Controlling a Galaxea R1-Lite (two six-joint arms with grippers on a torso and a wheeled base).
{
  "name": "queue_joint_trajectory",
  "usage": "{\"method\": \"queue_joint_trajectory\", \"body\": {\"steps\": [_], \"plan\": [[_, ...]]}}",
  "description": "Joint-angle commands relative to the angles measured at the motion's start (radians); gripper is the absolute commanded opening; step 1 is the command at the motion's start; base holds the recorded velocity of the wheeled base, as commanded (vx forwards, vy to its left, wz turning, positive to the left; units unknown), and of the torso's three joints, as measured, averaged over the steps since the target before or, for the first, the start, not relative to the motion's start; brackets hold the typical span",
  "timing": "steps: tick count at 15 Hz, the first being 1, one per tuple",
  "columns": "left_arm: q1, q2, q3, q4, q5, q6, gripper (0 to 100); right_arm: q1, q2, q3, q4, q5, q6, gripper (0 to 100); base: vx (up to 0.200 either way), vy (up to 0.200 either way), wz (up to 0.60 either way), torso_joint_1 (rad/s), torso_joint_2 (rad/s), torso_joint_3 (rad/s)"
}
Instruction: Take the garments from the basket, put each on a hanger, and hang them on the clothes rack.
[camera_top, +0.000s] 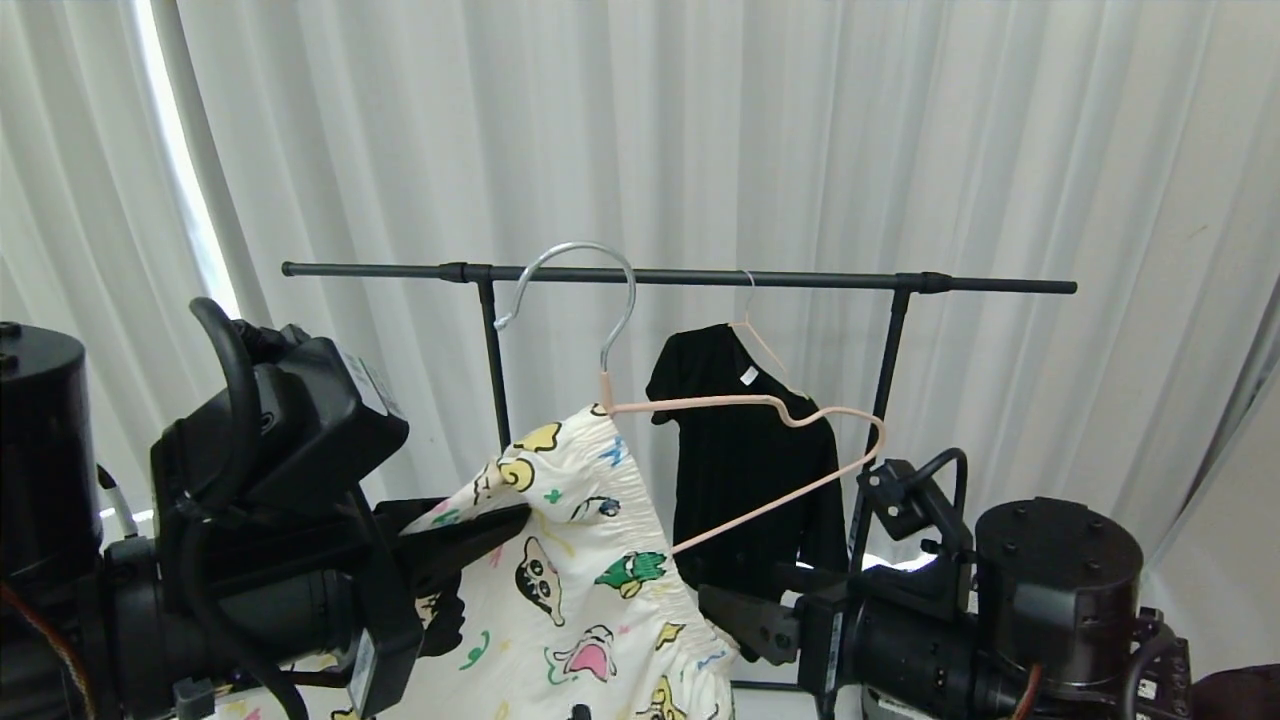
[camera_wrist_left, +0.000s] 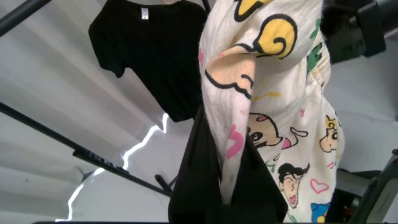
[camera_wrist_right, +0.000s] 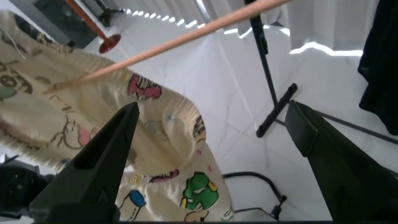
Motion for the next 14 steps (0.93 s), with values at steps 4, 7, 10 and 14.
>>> {"method": "queue_joint_trajectory", "body": {"steps": [4, 7, 10, 14], "plan": [[0.0, 0.018, -0.017, -0.004, 0.0, -0.002, 0, 0.104, 0.07, 0.036, 0.0, -0.057, -0.043, 100, 0.0, 0.0, 0.0, 0.0, 0.0, 0.0], [0.003, 0.019, -0.018, -0.004, 0.0, -0.002, 0, 0.085, 0.109, 0.081, 0.011, -0.103, -0.147, 100, 0.0, 0.0, 0.0, 0.0, 0.0, 0.0], [0.005, 0.015, -0.018, -0.004, 0.0, -0.002, 0, 0.004, 0.11, 0.105, 0.011, -0.111, -0.215, 100, 0.0, 0.0, 0.0, 0.0, 0.0, 0.0], [0.017, 0.015, -0.018, -0.004, 0.001, -0.001, 0, -0.039, 0.109, 0.107, 0.011, -0.146, -0.25, 0, 0.0, 0.0, 0.0, 0.0, 0.0, 0.0]]}}
